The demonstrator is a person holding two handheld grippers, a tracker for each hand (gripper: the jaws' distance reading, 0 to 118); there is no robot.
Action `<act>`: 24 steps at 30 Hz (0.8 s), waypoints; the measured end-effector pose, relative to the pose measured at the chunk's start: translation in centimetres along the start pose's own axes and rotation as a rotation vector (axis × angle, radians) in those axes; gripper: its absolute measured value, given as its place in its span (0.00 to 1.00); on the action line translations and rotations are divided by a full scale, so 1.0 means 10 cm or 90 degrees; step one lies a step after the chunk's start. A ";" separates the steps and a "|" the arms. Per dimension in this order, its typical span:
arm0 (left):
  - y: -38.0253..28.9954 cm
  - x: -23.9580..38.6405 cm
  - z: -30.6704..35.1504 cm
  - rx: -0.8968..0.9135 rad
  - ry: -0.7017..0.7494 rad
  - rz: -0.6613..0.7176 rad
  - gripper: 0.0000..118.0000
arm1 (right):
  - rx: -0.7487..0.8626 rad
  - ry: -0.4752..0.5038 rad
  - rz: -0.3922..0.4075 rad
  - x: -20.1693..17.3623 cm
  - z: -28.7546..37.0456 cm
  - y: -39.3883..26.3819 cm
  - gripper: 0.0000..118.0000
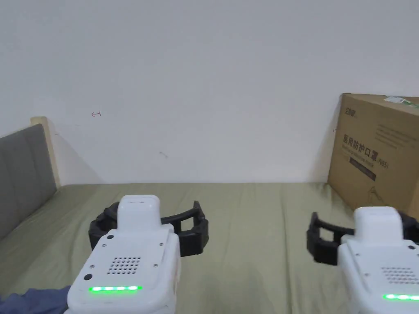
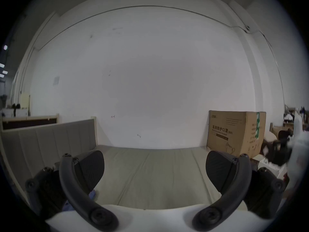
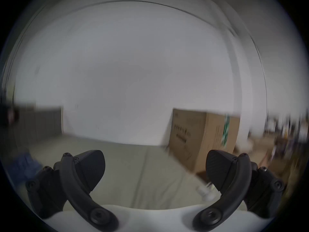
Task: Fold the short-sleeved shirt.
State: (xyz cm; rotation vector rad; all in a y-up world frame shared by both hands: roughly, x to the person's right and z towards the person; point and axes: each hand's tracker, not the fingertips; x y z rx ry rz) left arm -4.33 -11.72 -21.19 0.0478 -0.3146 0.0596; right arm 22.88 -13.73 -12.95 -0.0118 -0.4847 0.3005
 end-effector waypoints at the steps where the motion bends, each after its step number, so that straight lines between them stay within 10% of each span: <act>1: -0.01 -0.01 -0.01 -0.002 0.002 -0.007 1.00 | 0.012 0.035 -0.008 -0.05 0.05 -0.03 1.00; 14: -0.06 0.04 0.03 -0.003 -0.006 -0.065 1.00 | -0.046 0.104 -0.196 0.05 0.05 0.00 1.00; 24: -0.08 0.07 0.03 -0.003 -0.019 -0.058 1.00 | -0.043 0.090 -0.177 0.11 0.09 0.05 1.00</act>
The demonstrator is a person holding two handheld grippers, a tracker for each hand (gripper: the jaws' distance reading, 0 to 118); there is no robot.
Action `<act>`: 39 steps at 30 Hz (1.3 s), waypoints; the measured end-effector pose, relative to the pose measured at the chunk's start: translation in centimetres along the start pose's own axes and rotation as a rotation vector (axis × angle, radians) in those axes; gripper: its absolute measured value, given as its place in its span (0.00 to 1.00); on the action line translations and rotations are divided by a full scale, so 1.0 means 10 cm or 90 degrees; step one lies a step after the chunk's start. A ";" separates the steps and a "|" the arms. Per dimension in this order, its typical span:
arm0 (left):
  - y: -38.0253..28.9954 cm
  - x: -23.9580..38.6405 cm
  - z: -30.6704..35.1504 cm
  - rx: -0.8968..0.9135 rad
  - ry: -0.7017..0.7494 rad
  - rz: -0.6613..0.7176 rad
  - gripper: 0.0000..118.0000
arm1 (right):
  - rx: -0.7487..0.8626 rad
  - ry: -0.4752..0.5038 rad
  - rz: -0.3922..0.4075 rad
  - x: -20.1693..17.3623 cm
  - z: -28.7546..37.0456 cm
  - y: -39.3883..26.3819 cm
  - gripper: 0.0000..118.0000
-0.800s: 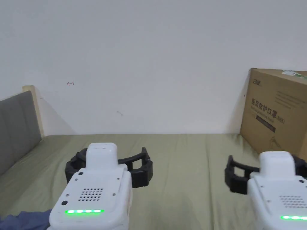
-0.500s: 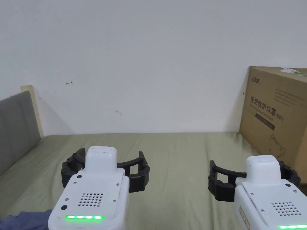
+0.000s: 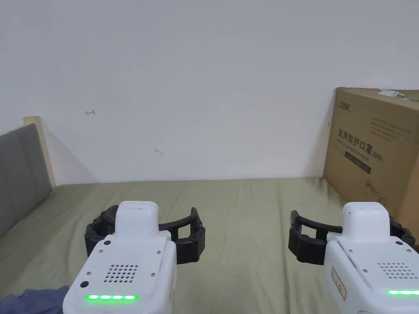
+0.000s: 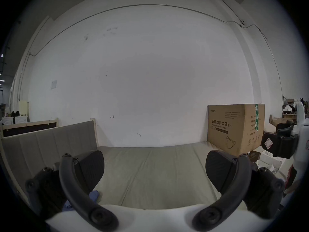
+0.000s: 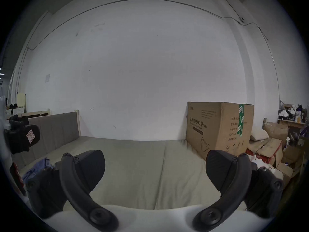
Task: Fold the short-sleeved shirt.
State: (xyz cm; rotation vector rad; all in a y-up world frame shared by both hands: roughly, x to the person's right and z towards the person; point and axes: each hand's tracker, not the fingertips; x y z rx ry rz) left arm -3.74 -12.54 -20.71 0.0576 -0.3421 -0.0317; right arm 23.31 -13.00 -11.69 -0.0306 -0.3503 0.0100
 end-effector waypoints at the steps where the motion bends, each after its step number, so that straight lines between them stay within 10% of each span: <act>1: 0.00 0.00 0.00 0.001 0.000 0.003 1.00 | 0.002 -0.002 0.000 0.00 0.01 0.00 1.00; 16: -0.03 -0.05 0.00 -0.011 0.019 0.025 0.99 | -0.004 -0.017 -0.002 0.06 0.04 -0.08 0.98; 20: -0.02 -0.03 0.01 -0.024 0.006 0.000 0.81 | 0.010 -0.036 0.024 0.02 0.03 -0.11 0.60; 21: -0.01 0.00 0.00 -0.034 0.016 -0.030 0.64 | -0.004 -0.059 0.042 0.04 0.02 -0.11 0.33; 22: -0.02 0.02 -0.03 -0.048 0.009 -0.041 0.19 | -0.023 -0.075 0.037 0.07 -0.02 -0.13 0.01; 23: -0.04 0.02 -0.04 -0.066 0.025 -0.059 0.00 | -0.016 -0.064 0.011 0.12 -0.01 -0.15 0.00; 32: -0.12 0.01 0.00 -0.069 -0.019 -0.023 0.00 | -0.034 -0.049 -0.022 0.22 -0.02 -0.16 0.00; 39: -0.17 -0.82 0.33 -0.080 0.079 -0.045 0.00 | -0.040 0.057 -0.024 -0.59 -0.23 -0.24 0.00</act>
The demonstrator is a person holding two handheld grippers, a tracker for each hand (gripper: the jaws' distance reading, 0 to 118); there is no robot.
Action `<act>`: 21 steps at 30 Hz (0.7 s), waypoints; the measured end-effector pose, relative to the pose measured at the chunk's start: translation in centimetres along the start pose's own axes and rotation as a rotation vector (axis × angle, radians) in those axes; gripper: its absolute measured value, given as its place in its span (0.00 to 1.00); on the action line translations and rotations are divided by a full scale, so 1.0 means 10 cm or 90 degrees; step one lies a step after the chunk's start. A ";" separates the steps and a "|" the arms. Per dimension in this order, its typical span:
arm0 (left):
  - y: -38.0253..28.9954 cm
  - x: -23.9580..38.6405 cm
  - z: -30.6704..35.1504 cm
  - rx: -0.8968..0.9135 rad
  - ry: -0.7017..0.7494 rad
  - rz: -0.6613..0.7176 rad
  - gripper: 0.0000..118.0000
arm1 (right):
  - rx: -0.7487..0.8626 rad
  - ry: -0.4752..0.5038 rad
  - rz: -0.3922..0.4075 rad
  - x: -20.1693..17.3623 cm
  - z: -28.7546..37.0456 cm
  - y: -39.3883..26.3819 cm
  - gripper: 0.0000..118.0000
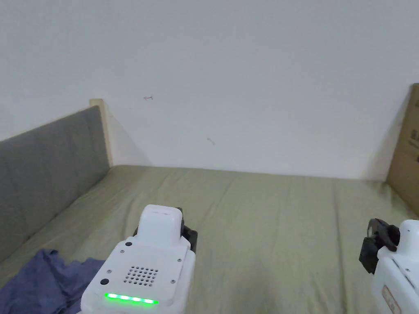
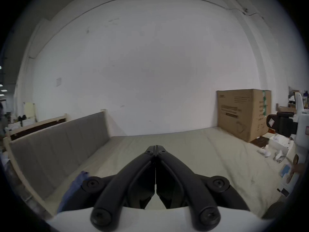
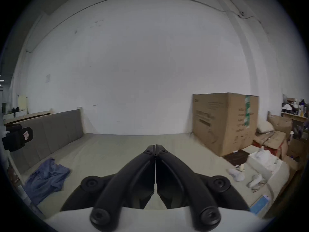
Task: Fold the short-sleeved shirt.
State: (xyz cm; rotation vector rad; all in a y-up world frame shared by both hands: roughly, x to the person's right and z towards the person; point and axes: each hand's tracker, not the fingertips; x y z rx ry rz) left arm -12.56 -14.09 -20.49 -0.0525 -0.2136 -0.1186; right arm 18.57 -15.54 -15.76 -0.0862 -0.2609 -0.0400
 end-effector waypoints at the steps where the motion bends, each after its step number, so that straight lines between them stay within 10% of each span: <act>1: -0.02 -0.20 0.07 0.001 0.036 -0.014 0.00 | -0.017 0.025 -0.008 -0.20 -0.09 0.00 0.00; 8: -0.19 -1.39 0.64 -0.017 0.253 0.029 0.00 | -0.085 0.226 -0.047 -1.33 -0.30 -0.07 0.00; 13: -0.29 -1.63 0.74 -0.034 0.221 0.137 0.00 | -0.100 0.292 0.005 -1.59 -0.28 -0.06 0.00; 17: -0.21 -1.78 0.45 -0.083 0.242 0.062 0.00 | -0.114 0.333 0.024 -1.43 -0.29 -0.04 0.00; 21: -0.50 -2.21 -0.42 -0.376 0.057 0.075 0.00 | -0.154 0.295 0.062 -1.24 -0.36 -0.13 0.00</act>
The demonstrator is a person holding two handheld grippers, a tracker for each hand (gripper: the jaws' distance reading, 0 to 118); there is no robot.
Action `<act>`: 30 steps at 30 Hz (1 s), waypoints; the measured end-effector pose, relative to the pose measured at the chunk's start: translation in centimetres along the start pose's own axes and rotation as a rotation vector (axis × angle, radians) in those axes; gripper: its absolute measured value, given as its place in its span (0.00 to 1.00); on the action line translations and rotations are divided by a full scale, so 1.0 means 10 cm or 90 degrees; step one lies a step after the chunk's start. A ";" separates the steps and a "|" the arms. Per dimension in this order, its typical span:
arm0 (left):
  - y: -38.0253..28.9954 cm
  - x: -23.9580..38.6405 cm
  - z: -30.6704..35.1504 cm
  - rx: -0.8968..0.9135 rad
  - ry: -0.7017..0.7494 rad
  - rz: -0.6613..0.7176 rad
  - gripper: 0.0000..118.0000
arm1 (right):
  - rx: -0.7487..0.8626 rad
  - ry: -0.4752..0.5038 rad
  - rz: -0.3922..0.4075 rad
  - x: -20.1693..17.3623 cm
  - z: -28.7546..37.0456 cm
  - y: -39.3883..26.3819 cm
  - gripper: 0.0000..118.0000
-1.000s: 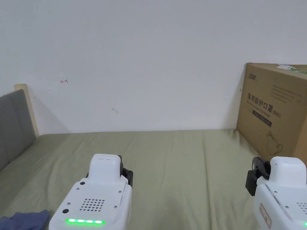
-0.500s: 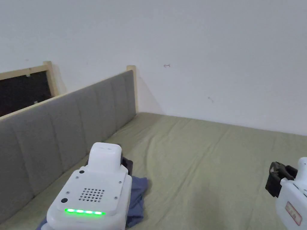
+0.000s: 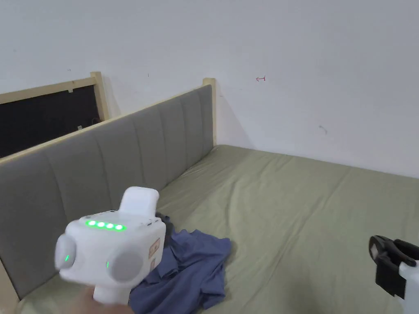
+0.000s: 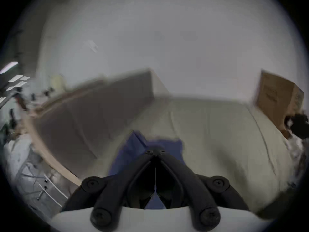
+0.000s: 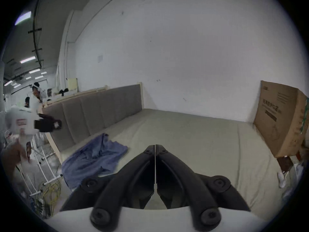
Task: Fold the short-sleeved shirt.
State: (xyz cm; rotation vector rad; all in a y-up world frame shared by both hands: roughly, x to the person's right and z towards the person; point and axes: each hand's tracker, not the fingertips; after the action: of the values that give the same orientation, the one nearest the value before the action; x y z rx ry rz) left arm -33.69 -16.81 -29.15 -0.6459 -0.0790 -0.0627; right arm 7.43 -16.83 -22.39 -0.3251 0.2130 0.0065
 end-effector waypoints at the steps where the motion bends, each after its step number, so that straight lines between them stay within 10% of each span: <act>1: 0.00 -0.09 -0.34 -0.118 -0.067 0.028 0.00 | -0.013 -0.008 -0.005 0.07 -0.02 -0.04 0.00; 4: -0.25 -0.15 -1.17 -0.268 -0.156 0.065 0.08 | -0.051 -0.024 -0.025 0.25 -0.10 -0.17 0.00; 6: -0.41 -0.10 -1.59 -0.323 -0.122 0.057 0.68 | -0.076 -0.037 -0.036 0.36 -0.16 -0.25 0.00; 7: -0.52 -0.05 -1.76 -0.339 -0.103 0.048 0.82 | -0.088 -0.042 -0.042 0.41 -0.19 -0.29 0.00; 16: -0.96 0.17 -2.69 -0.327 -0.032 0.000 1.00 | -0.174 -0.069 -0.039 0.72 -0.30 -0.62 0.00; 21: -0.90 0.14 -2.53 -0.320 -0.052 0.015 0.98 | -0.191 -0.068 -0.071 0.80 -0.29 -0.70 0.00; 23: -0.81 0.07 -2.26 -0.261 -0.076 0.032 0.56 | -0.190 -0.064 -0.078 0.81 -0.26 -0.70 0.00; 24: -0.76 -0.02 -2.05 -0.236 -0.064 0.038 0.11 | -0.187 -0.063 -0.080 0.82 -0.24 -0.68 0.00; 30: -0.08 -0.25 -0.77 -0.028 -0.009 -0.005 0.05 | -0.154 -0.056 -0.090 0.85 0.02 -0.55 0.00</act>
State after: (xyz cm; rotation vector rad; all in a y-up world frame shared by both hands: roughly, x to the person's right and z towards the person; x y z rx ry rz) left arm -35.83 -21.99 -34.98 -0.6897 -0.0945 -0.0671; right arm 16.01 -22.19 -22.29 -0.5792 0.1006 -0.0942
